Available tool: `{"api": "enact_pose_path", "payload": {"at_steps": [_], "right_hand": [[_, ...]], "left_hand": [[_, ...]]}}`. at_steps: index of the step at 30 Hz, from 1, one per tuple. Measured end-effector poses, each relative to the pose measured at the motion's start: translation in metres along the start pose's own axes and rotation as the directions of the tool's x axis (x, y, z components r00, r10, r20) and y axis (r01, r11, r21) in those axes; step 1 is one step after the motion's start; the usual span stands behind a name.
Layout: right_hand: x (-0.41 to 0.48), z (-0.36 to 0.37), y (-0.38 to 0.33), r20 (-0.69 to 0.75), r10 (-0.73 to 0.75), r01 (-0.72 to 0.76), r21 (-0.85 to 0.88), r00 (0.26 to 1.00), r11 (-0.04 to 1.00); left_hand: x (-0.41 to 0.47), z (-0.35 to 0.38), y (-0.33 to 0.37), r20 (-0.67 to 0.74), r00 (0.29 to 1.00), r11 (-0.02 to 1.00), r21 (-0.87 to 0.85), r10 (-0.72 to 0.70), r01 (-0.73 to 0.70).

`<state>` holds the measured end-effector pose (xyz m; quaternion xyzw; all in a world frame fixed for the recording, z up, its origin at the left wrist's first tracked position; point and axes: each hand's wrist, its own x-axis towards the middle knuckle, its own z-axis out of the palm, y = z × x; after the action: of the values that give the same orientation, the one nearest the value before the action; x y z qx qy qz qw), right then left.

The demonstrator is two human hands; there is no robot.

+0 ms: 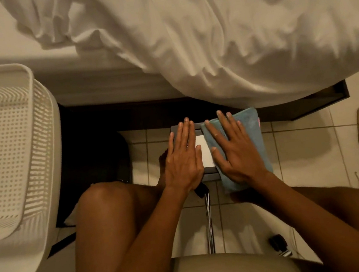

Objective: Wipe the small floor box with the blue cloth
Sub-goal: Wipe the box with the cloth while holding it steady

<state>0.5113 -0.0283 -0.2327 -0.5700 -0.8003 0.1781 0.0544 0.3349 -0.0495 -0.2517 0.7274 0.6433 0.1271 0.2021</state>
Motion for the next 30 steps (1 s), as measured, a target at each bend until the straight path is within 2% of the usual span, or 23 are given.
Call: {"api": "enact_pose_path", "payload": {"at_steps": [3,8,9,12,13,16,18,19,23,25,28,30], "right_hand": [[0.001,0.002,-0.009,-0.056,0.130,-0.128,0.042,0.990,0.991],[-0.016,0.007,-0.004,0.034,0.001,-0.001,-0.004,0.999,1.000],[-0.011,0.005,-0.001,0.009,0.038,-0.038,0.007,0.999,0.999],[0.006,0.000,-0.003,-0.100,0.314,-0.308,0.078,0.944,0.948],[0.002,0.002,-0.009,-0.104,0.344,-0.336,0.085,0.933,0.938],[-0.026,0.014,-0.026,-0.028,0.219,-0.218,0.050,0.975,0.975],[-0.022,0.008,-0.012,-0.001,0.134,-0.134,0.048,0.991,0.990],[-0.012,0.005,-0.003,-0.021,0.142,-0.141,0.044,0.990,0.989],[-0.009,0.009,-0.011,-0.086,0.374,-0.367,0.090,0.923,0.926],[-0.034,0.020,-0.030,-0.035,0.328,-0.325,0.085,0.944,0.942],[-0.027,0.012,-0.009,0.000,0.218,-0.217,0.074,0.976,0.973],[-0.007,0.002,0.003,-0.048,0.299,-0.294,0.086,0.953,0.952]], "left_hand": [[-0.001,0.001,0.000,0.002,1.000,1.000,0.020,0.003,-0.003],[-0.003,0.001,-0.001,0.017,1.000,1.000,0.026,-0.001,0.000],[-0.002,0.001,-0.001,0.018,1.000,0.999,0.033,-0.001,0.001],[-0.001,0.002,0.001,0.010,1.000,0.999,0.047,-0.002,0.001],[0.000,0.002,0.001,0.011,1.000,0.999,0.048,-0.003,0.002],[-0.004,0.003,0.000,0.018,1.000,0.998,0.059,0.001,-0.002],[-0.003,0.004,0.001,0.017,1.000,0.999,0.054,-0.002,0.001],[-0.002,0.004,0.001,0.014,1.000,0.999,0.051,-0.004,0.003],[-0.002,0.004,0.003,0.005,1.000,0.998,0.069,-0.012,0.011],[-0.004,0.004,0.002,0.007,1.000,0.997,0.080,-0.015,0.014],[-0.001,0.004,0.003,0.008,1.000,0.997,0.078,-0.021,0.020],[0.000,0.004,0.005,-0.005,1.000,0.997,0.078,-0.018,0.019]]}}
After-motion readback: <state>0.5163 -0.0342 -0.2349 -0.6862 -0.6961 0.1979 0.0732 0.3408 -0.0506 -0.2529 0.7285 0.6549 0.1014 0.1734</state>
